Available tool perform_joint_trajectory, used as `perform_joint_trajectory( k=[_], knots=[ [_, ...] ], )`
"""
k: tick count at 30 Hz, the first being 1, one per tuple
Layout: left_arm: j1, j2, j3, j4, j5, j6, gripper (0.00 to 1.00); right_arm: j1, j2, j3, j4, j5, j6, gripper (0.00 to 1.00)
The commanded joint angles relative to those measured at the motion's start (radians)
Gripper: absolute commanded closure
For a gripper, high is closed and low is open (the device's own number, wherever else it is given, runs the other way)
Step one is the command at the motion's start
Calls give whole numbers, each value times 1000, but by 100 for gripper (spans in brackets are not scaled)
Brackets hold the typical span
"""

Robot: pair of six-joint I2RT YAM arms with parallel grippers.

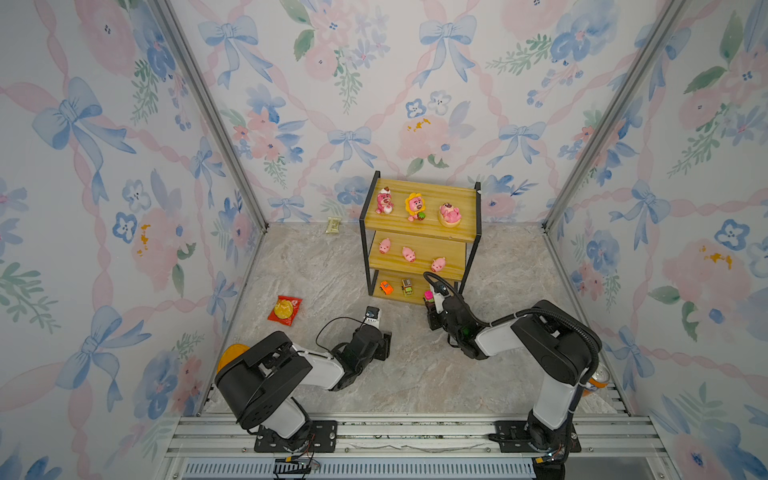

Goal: Place and organize the plastic toys onto the shelf
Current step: 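Carry the truck onto the bottom shelf board beside the striped-roof truck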

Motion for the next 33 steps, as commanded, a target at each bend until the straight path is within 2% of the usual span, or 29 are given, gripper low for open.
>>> perform_joint_trajectory(
  k=[1, 33],
  knots=[
    [-6, 8, 2, -32, -13, 16, 35, -10, 20, 34, -11, 1, 11, 82],
    [-1, 32, 13, -32, -11, 21, 35, -28, 66, 58, -42, -17, 66, 82]
  ],
)
